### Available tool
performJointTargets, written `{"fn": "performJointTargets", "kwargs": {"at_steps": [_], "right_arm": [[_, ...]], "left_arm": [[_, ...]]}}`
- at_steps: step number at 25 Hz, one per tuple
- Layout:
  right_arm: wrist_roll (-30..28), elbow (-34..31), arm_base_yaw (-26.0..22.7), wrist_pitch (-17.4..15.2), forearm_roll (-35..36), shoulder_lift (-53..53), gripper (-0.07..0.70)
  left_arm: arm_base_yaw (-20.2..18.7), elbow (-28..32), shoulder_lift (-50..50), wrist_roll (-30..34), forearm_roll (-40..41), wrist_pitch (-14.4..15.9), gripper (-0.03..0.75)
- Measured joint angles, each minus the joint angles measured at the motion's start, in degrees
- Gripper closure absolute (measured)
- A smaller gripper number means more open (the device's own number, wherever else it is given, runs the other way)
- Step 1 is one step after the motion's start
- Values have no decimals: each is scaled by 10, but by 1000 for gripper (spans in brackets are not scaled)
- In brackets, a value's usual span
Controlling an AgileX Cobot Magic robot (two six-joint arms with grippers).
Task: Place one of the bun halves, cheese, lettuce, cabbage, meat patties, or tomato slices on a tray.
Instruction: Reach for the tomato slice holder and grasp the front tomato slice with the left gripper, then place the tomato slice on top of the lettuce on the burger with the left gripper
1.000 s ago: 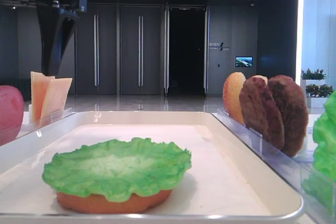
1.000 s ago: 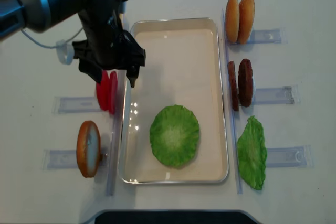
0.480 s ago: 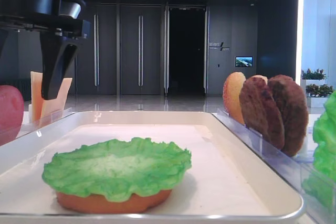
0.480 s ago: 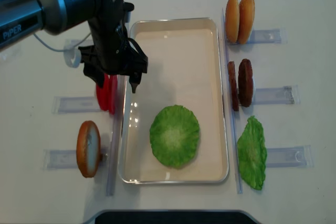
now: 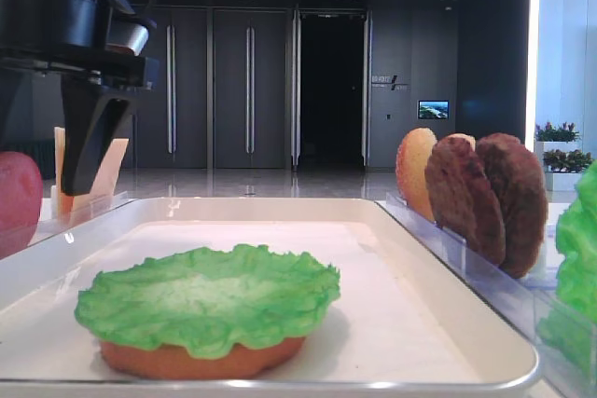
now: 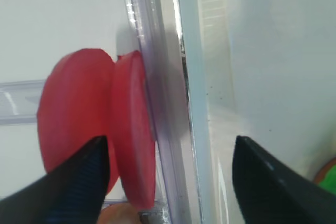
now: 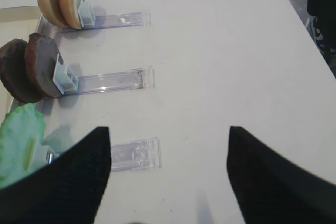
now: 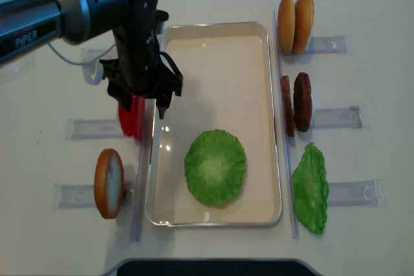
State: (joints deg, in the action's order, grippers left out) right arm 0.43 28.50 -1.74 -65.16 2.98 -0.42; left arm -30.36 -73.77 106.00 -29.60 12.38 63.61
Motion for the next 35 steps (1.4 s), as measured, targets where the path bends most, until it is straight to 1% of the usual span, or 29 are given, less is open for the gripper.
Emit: {"fn": "performJointTargets", "kwargs": {"at_steps": [8, 12, 13, 17, 20, 26, 29, 32, 35], "right_arm": [[0, 0, 0, 0, 0, 0, 150], [0, 0, 0, 0, 0, 0, 150], [0, 0, 0, 0, 0, 0, 150], [0, 0, 0, 0, 0, 0, 150], [0, 0, 0, 0, 0, 0, 150], [0, 0, 0, 0, 0, 0, 150], [0, 0, 0, 0, 0, 0, 150], [0, 0, 0, 0, 0, 0, 150], [0, 0, 0, 0, 0, 0, 150]], "left_arm": [[0, 0, 0, 4, 20, 16, 505], [0, 0, 0, 13, 23, 27, 641], [0, 0, 0, 16, 23, 31, 655], [0, 0, 0, 31, 24, 45, 655], [0, 0, -7, 32, 22, 48, 655], [0, 0, -76, 32, -7, 48, 655], [0, 0, -115, 32, -36, 39, 656], [0, 9, -153, 33, -76, 7, 656], [0, 47, -196, 43, -124, -32, 656]]}}
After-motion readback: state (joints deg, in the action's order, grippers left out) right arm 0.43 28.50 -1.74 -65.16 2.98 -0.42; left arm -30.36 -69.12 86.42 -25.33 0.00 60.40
